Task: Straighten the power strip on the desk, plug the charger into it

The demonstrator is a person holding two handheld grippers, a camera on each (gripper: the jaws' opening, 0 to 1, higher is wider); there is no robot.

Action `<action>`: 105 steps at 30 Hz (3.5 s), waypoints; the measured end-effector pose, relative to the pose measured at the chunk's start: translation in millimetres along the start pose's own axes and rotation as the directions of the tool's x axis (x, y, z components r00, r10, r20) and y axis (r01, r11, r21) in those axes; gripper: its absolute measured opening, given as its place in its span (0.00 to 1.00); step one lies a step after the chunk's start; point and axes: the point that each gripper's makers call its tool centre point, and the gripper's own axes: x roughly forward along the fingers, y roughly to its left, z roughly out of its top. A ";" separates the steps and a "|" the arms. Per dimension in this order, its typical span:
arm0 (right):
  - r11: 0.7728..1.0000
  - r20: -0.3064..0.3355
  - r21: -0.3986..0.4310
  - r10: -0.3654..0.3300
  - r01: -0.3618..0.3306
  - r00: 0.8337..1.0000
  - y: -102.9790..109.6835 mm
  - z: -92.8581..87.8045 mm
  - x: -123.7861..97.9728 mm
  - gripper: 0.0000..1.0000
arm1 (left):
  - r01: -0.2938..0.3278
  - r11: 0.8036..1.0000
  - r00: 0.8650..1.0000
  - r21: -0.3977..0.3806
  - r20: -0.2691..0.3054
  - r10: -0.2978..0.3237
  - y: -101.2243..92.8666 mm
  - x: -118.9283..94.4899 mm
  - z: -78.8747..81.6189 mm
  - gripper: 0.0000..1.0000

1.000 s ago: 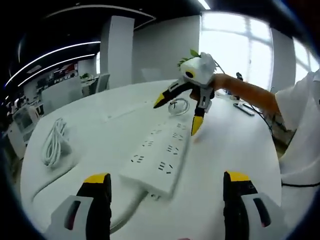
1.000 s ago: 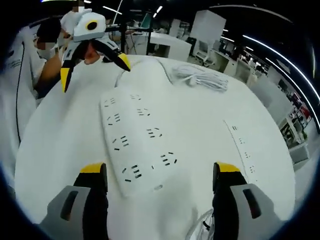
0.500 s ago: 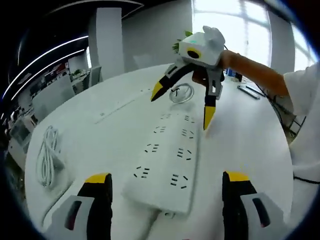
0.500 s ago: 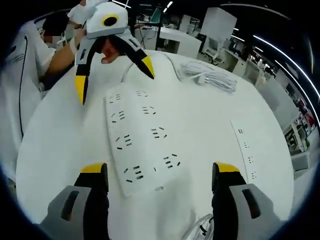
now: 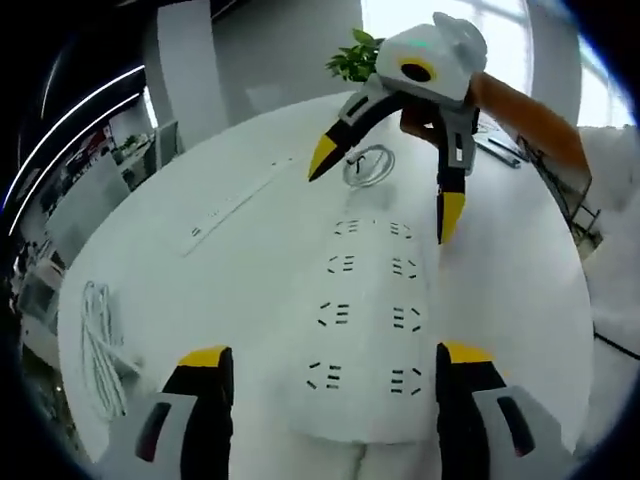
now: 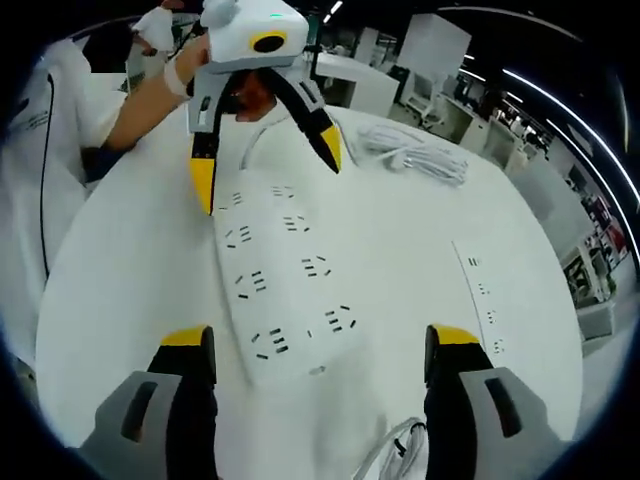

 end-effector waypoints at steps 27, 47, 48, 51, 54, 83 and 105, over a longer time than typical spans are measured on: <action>0.997 -0.065 -0.043 0.054 -0.057 0.996 -2.2 3.4 11.1 0.84 | 0.102 0.994 0.982 0.034 -0.164 -0.095 -33.0 24.7 -21.7 0.75; 0.979 -0.211 -0.101 0.153 -0.178 0.965 12.7 -5.9 31.1 0.79 | 0.112 0.993 0.983 0.035 -0.150 -0.106 -13.2 32.4 -13.6 0.71; 0.978 -0.215 -0.104 0.156 -0.182 0.964 12.8 -6.0 30.9 0.78 | 0.110 0.993 0.983 0.035 -0.150 -0.104 -15.2 32.0 -14.2 0.71; 0.973 -0.228 -0.113 0.172 -0.201 0.958 16.0 -6.2 31.1 0.77 | 0.112 0.993 0.984 0.042 -0.146 -0.105 -14.9 31.9 -14.9 0.71; 0.971 -0.241 -0.114 0.180 -0.212 0.954 17.0 -8.1 32.2 0.75 | 0.131 0.988 0.981 0.079 -0.156 -0.118 -11.0 27.0 -21.1 0.71; 0.947 -0.309 -0.156 0.225 -0.282 0.924 22.6 -9.2 38.6 0.64 | 0.120 0.991 0.978 0.058 -0.177 -0.109 -33.1 17.4 -32.8 0.70; 0.946 -0.319 -0.122 0.250 -0.301 0.914 23.8 -9.8 41.0 0.65 | 0.125 0.990 0.977 0.062 -0.183 -0.112 -31.2 17.2 -32.5 0.70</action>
